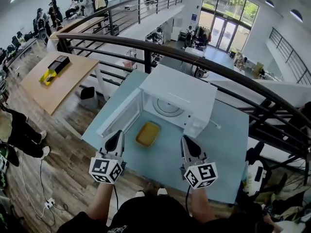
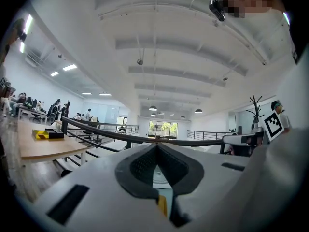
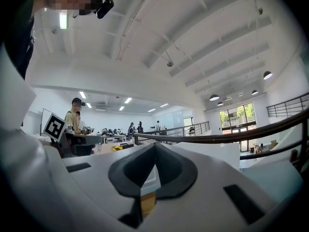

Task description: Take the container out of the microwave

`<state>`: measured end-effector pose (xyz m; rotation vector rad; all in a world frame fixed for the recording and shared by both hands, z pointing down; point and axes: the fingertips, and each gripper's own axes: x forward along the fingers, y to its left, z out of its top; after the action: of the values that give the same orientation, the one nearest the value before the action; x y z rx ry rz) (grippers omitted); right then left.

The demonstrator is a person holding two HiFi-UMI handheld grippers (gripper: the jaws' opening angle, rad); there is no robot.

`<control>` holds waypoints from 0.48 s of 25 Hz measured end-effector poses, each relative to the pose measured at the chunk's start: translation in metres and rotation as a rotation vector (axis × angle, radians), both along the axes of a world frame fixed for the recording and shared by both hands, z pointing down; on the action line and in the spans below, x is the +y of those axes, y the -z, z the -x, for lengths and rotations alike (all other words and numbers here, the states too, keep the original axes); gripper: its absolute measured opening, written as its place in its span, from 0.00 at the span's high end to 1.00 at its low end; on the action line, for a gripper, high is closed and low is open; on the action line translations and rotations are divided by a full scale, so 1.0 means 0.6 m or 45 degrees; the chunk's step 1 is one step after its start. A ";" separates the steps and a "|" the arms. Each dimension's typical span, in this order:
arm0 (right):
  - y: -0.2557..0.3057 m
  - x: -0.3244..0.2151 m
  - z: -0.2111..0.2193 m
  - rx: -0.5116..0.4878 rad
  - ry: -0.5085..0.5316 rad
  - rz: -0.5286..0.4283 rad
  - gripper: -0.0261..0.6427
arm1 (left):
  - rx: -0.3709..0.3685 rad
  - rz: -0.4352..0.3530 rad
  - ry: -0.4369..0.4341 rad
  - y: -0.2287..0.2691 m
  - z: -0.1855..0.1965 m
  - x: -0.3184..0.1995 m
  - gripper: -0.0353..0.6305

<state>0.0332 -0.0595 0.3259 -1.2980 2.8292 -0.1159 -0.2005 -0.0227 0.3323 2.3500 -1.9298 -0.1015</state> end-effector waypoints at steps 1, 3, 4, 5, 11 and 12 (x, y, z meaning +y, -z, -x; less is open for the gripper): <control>-0.003 0.001 -0.002 0.001 -0.006 0.006 0.95 | 0.003 0.004 -0.003 -0.003 -0.001 0.001 0.94; -0.009 0.003 -0.002 0.005 -0.015 0.015 0.95 | 0.011 0.009 -0.008 -0.008 -0.003 0.002 0.94; -0.011 0.004 -0.001 0.007 -0.018 0.018 0.95 | 0.014 0.010 -0.009 -0.009 -0.004 0.004 0.94; -0.013 0.005 0.000 0.008 -0.020 0.020 0.95 | 0.016 0.010 -0.011 -0.010 -0.004 0.005 0.94; -0.010 0.007 -0.004 0.023 -0.026 0.017 0.95 | 0.017 0.016 -0.013 -0.011 -0.005 0.008 0.94; -0.012 0.008 -0.006 0.026 -0.031 0.019 0.95 | 0.017 0.017 -0.013 -0.012 -0.006 0.009 0.94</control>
<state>0.0369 -0.0548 0.3329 -1.3432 2.8336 -0.1239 -0.1969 -0.0175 0.3394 2.3442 -1.9065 -0.1030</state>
